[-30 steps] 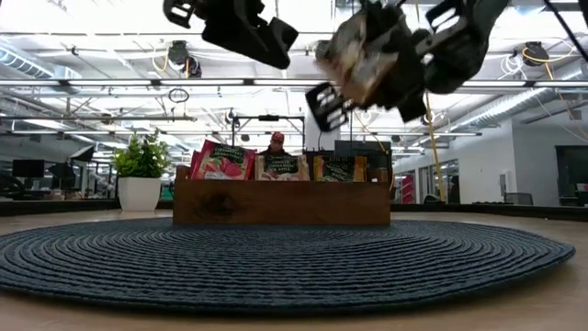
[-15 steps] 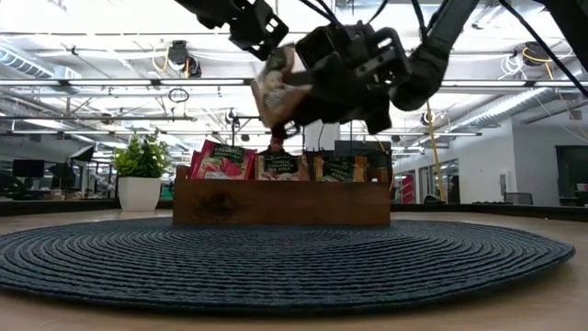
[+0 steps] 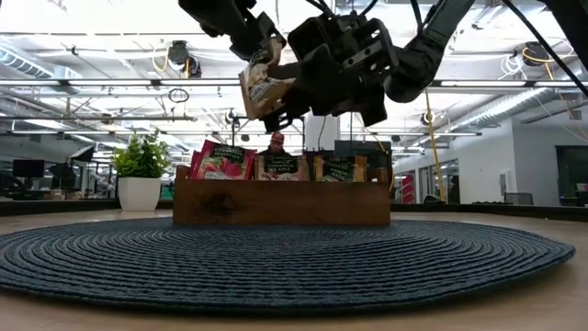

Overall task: Pick & Place Tea
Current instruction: Put the left brown tea bag into the middle section of the wooden organizer

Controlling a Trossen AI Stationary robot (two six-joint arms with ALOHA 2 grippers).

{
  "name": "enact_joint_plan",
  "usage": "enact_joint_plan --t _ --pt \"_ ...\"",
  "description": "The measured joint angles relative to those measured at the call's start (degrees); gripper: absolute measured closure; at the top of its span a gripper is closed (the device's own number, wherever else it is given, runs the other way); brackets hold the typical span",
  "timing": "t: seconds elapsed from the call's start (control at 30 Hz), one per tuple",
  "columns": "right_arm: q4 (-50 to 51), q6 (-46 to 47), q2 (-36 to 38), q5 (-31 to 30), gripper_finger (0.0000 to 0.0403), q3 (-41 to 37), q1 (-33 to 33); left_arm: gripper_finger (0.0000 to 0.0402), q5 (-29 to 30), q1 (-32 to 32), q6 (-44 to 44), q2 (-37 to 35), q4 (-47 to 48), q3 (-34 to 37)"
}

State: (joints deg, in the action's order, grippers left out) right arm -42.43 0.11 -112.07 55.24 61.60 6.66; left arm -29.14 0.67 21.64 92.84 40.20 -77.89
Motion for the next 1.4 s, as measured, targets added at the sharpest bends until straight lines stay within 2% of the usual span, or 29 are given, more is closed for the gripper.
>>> enact_joint_plan --t 0.17,0.33,0.43,0.53,0.73,0.93,1.23,1.4 --pt "3.4 2.0 0.0 -2.6 0.0401 1.3 0.5 0.022 3.6 0.0 -3.8 0.8 -0.4 0.0" --pt "9.5 -4.0 0.1 -4.3 0.0401 1.8 0.4 0.022 6.6 0.0 -1.7 0.9 0.7 -0.1" --pt "15.6 -7.5 1.0 -5.9 0.0401 1.2 1.9 0.022 9.6 0.4 -0.1 -1.6 6.6 -1.1" --pt "17.8 -7.3 0.7 -12.0 0.0401 1.2 3.2 0.022 7.7 2.1 -0.7 -5.4 4.1 -1.0" --pt "18.1 -9.8 1.3 -22.9 0.0401 1.6 3.0 0.022 5.4 5.8 -0.2 -5.5 3.1 1.0" --pt "22.2 -9.4 1.8 -26.4 0.0401 1.5 2.9 0.022 4.6 6.0 -0.7 -5.3 3.4 4.3" --pt "33.2 -11.8 4.9 -37.6 0.0401 1.6 2.2 0.022 4.7 6.0 -0.8 -5.6 -0.3 7.3" --pt "34.4 -11.0 4.9 -38.8 0.0388 1.6 2.0 0.022 4.7 6.0 -1.5 -5.5 -0.5 7.4"
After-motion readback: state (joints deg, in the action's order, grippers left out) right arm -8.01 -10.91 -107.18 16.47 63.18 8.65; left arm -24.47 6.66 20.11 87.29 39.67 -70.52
